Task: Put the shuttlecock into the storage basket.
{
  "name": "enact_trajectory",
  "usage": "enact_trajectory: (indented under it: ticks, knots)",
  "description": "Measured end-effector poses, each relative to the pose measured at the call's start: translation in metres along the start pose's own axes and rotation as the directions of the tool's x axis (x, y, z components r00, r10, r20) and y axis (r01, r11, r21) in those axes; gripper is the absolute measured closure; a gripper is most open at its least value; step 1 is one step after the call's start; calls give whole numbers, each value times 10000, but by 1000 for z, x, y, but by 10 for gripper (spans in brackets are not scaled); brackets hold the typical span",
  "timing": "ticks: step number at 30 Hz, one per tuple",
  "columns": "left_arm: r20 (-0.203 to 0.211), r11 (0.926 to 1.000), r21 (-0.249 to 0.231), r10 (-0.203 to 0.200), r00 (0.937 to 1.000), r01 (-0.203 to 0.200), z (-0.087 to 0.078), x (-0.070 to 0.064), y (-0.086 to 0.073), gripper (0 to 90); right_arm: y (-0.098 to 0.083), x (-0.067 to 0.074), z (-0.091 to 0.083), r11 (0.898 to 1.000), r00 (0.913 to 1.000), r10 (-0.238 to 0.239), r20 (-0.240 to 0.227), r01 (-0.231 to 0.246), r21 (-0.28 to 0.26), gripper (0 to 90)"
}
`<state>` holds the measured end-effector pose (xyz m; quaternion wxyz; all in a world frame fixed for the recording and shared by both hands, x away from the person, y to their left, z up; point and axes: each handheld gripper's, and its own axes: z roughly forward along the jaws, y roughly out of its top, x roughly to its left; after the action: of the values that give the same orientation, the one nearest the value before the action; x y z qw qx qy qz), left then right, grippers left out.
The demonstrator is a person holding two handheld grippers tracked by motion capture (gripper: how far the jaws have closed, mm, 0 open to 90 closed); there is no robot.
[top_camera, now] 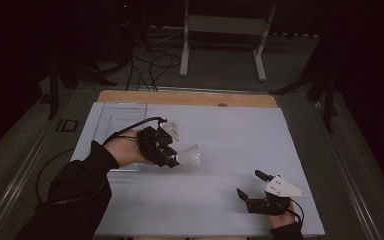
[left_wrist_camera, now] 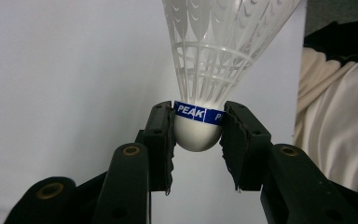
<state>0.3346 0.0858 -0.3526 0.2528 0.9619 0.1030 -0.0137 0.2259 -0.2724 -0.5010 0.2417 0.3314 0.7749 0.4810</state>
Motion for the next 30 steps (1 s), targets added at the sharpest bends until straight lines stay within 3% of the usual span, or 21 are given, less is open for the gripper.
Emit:
enact_trajectory:
  ticks: [5,7,15,30]
  knots:
    - [-169,10000,15,-53,9998,54,-8,1,-2,650,0,0,0,10000,10000,38,-13,-38,2,113]
    - [-99,9998,-51,-186,9998,185,-11,3,-3,650,0,0,0,10000,10000,-1,17,1,-11,113]
    - [-470,9983,-89,-571,9973,568,-22,11,-15,650,0,0,0,10000,10000,18,12,-18,-11,113]
    - [-1058,9902,-386,-1379,9848,1345,-45,23,-43,650,0,1,1,10000,10000,20,5,-20,17,113]
